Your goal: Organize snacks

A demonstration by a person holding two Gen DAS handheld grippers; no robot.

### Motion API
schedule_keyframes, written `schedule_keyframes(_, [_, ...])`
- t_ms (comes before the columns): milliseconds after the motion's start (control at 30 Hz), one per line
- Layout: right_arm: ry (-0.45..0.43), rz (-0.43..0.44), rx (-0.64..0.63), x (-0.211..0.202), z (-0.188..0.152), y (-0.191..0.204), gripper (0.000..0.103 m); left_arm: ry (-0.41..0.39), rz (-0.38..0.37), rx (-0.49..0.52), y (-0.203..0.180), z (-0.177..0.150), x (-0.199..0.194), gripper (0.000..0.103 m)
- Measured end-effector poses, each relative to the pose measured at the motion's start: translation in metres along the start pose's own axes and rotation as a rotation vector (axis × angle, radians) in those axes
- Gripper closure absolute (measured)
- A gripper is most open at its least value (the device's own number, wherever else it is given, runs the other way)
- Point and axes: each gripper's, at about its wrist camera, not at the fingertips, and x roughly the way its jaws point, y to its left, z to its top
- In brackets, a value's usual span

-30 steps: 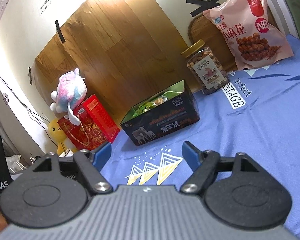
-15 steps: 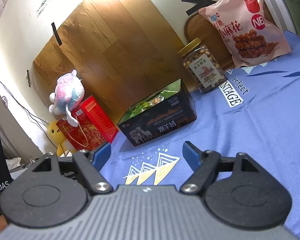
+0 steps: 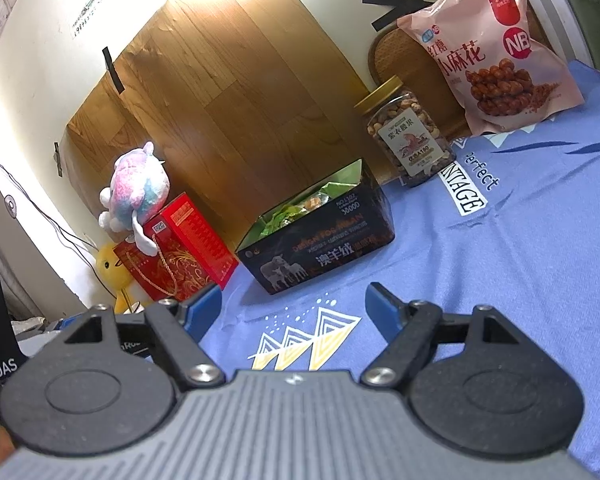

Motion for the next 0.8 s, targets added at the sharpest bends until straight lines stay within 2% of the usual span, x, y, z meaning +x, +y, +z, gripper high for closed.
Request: schedule_keyframes(800, [-0.001,0.005,0.033,0.0008,0.0009,-0.0088,0.022,-0.023,0.028,0.028,-0.0016,0.0008,0.0011,0.000])
